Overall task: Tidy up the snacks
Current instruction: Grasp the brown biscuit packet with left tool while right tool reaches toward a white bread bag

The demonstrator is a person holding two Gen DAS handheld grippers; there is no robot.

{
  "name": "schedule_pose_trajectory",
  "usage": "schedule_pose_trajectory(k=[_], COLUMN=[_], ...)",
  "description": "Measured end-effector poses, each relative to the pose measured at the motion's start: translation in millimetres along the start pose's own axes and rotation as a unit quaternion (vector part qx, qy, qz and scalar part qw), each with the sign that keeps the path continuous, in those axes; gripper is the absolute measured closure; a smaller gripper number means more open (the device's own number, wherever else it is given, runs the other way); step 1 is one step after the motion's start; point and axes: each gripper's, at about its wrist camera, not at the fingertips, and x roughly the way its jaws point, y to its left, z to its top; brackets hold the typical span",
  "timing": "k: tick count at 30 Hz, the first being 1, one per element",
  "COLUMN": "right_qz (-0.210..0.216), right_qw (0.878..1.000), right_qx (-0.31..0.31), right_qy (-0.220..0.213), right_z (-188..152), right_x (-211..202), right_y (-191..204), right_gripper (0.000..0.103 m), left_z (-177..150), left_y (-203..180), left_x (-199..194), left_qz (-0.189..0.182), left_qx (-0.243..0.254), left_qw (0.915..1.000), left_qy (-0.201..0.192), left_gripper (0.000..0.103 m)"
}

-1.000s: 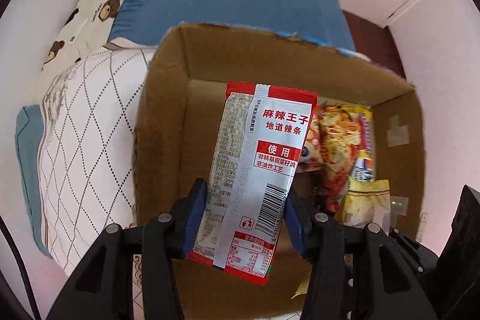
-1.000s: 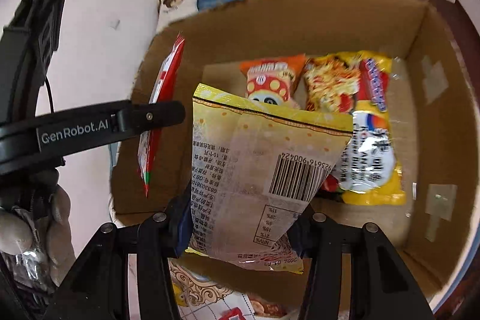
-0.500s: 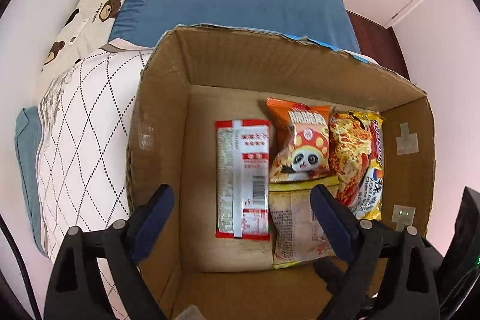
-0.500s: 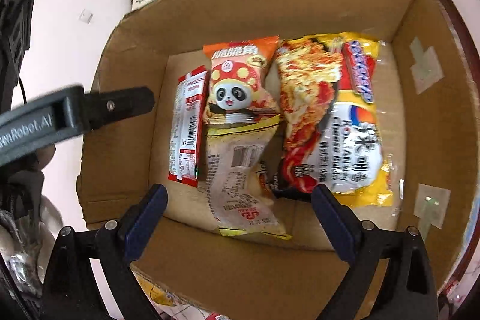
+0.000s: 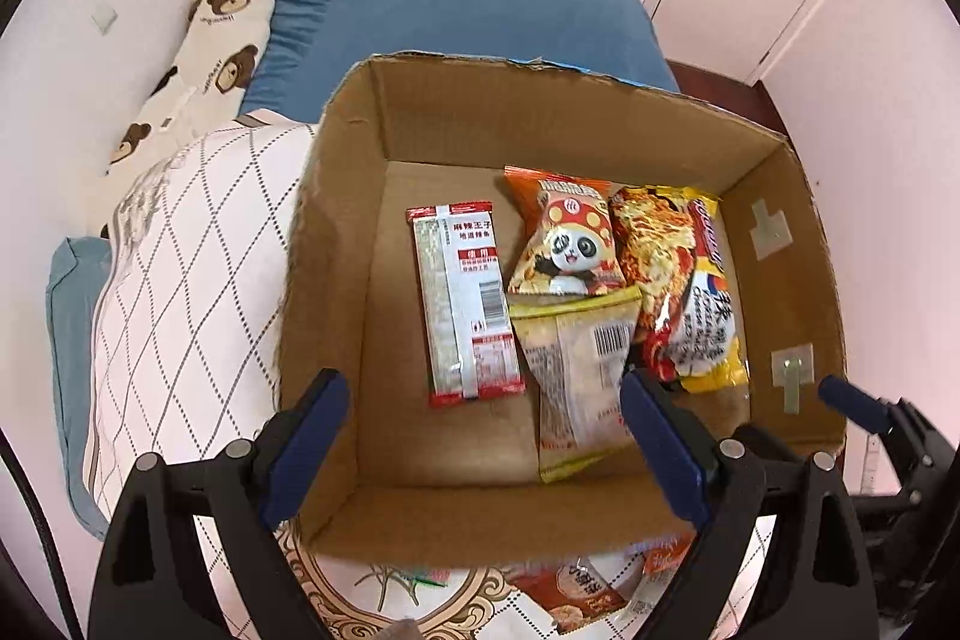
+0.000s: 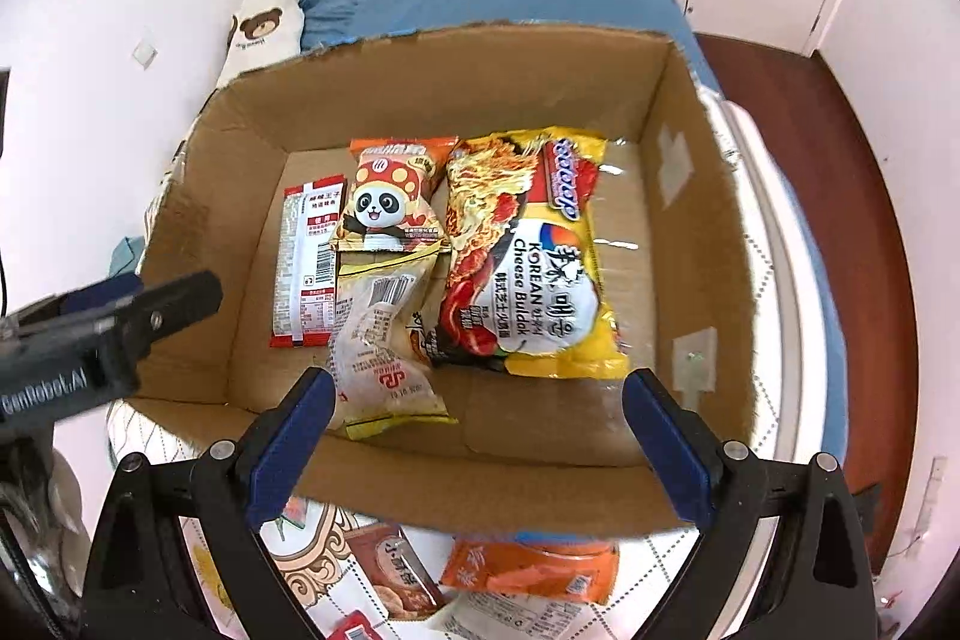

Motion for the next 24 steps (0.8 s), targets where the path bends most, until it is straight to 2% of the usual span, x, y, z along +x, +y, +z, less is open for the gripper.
schedule_pose_trajectory(k=[7,16,24], right_qz=[-0.010,0.004,0.038], right_qw=[0.998,0.995,0.993], right_qx=[0.000,0.007,-0.003], right_qy=[-0.064,-0.100,-0.110], right_z=[-28,-58,-77], right_x=[-49,-93,-114], right_y=[6,8,1], right_gripper=[0.004,0.004,0.004], left_z=[-33,-65,-89], left_y=[5,-7,-9], left_x=[-41,-92,-103], left_qz=[-0.017,-0.007,-0.026], left_qx=[-0.013,0.013,-0.013], left_qw=[0.9987,0.9943,0.9940], left_qy=[-0.047,-0.106,-0.105], left_gripper=[0.010,0.010,0.010])
